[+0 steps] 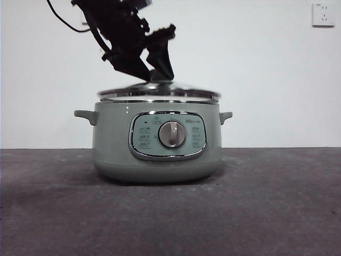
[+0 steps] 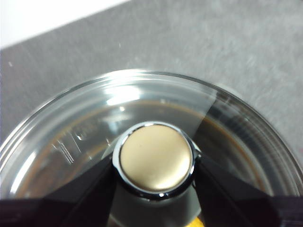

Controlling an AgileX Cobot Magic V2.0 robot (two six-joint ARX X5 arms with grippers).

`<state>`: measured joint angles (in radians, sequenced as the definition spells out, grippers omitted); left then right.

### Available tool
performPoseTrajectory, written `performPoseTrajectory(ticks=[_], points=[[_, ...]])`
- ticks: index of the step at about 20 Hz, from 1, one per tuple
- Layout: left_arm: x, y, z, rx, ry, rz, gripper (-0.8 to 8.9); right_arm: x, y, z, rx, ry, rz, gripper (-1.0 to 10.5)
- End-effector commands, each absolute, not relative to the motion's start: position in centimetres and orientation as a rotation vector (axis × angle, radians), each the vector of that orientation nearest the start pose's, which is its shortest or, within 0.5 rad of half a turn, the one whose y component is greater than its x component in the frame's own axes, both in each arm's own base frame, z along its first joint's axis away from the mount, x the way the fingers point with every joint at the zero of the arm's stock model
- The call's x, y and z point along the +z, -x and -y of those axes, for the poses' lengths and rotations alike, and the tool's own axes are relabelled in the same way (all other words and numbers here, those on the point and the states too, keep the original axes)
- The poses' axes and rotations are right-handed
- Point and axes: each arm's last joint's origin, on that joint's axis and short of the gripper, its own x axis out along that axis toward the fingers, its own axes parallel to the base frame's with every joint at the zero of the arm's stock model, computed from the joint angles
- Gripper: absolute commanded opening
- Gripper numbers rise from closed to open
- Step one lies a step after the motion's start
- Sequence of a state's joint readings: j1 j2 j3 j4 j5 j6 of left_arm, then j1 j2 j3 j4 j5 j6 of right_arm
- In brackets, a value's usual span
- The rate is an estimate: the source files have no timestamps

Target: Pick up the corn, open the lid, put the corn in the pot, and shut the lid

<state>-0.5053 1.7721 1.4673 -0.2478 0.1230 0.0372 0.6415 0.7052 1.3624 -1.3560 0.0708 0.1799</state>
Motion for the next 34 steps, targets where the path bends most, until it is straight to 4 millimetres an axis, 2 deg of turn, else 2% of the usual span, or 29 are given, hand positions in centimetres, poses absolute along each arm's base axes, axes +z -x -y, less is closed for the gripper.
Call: performPoseTrajectory(ticks=[1,15,16,19,20,24,28,31,34], points=[[30.6,-35.6,20.2,-0.622,-0.146,-0.483,-0.08,40.6,-4.0,-2.8,0.479,0.089,-0.739,3.8],[29.5,-34.9,19.9,-0.618,-0.205,-0.608,0.10,40.6,-4.1,-2.7,0.456,0.099,-0.731,3.8],[29.5,-35.0,19.8,-0.617,-0.203,-0.603,0.67,40.6,-4.1,-2.7,0.456,0.099,-0.732,3.8],[29.7,-35.2,19.5,-0.608,-0.198,-0.594,4.58,40.6,-4.1,-2.7,0.456,0.099,-0.732,3.8],[29.9,-35.3,19.4,-0.606,-0.196,-0.590,4.75,40.6,-4.1,-2.7,0.455,0.099,-0.732,3.8],[32.3,-35.1,19.1,-0.600,-0.195,-0.593,4.72,40.6,-4.1,-2.7,0.455,0.099,-0.732,3.8],[36.8,-33.8,18.6,-0.682,-0.194,-0.665,4.71,40.6,-4.1,-2.7,0.457,0.102,-0.731,3.8],[40.5,-31.1,17.3,-0.698,-0.197,-0.716,4.68,40.6,-4.1,-2.7,0.464,0.121,-0.727,3.8],[43.4,-27.1,15.1,-0.703,-0.196,-0.725,4.67,40.6,-4.1,-2.7,0.468,0.132,-0.724,3.8]])
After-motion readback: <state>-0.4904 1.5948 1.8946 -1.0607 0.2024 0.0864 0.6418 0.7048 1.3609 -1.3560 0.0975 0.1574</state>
